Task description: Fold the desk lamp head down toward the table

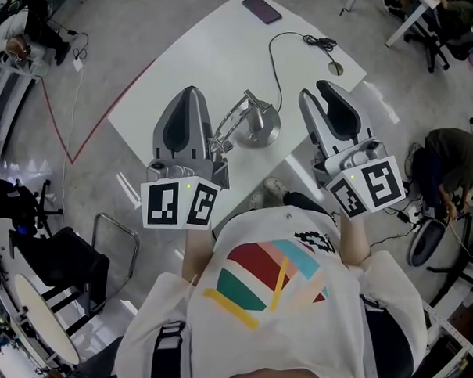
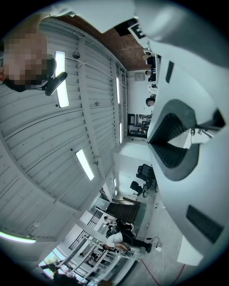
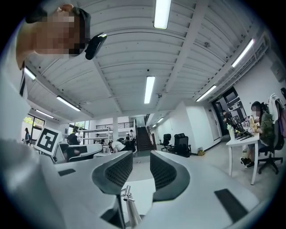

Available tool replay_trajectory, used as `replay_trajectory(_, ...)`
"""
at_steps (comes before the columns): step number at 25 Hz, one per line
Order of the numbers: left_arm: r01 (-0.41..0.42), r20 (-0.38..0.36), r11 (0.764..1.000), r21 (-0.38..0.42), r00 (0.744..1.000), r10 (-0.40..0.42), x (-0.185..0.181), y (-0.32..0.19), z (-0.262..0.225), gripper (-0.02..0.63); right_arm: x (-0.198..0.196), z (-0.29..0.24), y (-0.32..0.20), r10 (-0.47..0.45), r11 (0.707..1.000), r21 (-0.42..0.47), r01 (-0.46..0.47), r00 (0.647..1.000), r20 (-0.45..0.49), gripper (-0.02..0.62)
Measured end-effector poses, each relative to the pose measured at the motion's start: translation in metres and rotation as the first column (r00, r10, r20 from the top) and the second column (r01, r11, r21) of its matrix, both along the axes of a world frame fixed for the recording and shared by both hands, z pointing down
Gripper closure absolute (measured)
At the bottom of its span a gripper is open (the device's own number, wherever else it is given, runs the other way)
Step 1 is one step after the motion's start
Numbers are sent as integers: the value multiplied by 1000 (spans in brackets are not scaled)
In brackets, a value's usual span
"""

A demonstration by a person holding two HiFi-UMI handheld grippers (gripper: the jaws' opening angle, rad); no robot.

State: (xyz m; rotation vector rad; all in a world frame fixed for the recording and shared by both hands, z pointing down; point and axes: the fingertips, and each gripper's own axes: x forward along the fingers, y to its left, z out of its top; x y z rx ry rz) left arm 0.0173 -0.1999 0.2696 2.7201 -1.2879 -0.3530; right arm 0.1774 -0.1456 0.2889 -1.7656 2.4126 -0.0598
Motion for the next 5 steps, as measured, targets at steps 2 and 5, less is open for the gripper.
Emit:
replay_trajectory(2, 3, 10, 1000, 4, 1000, -3, -5, 5, -2, 560, -6, -1, 3, 2, 1000, -3, -2, 1000, -16, 463)
replay_trajectory(5, -2, 7, 1000, 1, 1000, 2, -9, 12, -5, 561, -13, -3, 9, 3, 1000, -10, -4, 999, -33, 463)
